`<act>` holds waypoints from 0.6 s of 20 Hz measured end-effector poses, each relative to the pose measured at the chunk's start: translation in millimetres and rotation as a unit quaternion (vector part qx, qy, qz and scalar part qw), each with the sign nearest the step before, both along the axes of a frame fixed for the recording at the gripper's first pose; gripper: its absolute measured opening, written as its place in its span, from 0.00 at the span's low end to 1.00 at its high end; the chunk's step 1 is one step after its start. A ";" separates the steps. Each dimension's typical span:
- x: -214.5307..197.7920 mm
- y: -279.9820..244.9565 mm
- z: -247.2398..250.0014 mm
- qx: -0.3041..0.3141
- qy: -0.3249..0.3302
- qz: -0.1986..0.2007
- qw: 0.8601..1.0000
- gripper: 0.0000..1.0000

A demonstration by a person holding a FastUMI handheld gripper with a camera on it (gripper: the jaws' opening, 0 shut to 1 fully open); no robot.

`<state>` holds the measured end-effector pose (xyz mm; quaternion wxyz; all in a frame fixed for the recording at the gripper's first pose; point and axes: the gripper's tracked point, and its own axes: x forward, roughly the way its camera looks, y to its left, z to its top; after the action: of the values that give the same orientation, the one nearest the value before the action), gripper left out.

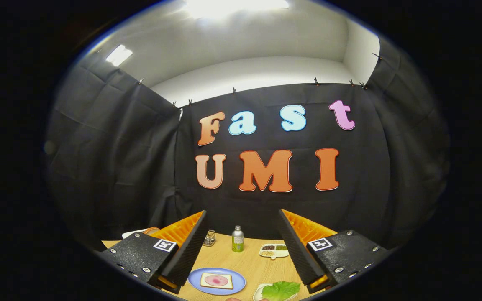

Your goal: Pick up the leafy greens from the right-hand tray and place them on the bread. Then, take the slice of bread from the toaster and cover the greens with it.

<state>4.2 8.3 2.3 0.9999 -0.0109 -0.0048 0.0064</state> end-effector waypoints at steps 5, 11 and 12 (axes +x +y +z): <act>1.0 -6.2 -1.0 0.001 0.002 -0.007 1.000 0.99; 2.6 -11.5 -7.9 0.005 0.008 -0.012 1.000 0.98; 3.2 -12.6 -11.2 0.008 0.014 -0.013 1.000 0.98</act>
<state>7.4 -4.3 -9.0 0.9999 -0.0033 0.0089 -0.0068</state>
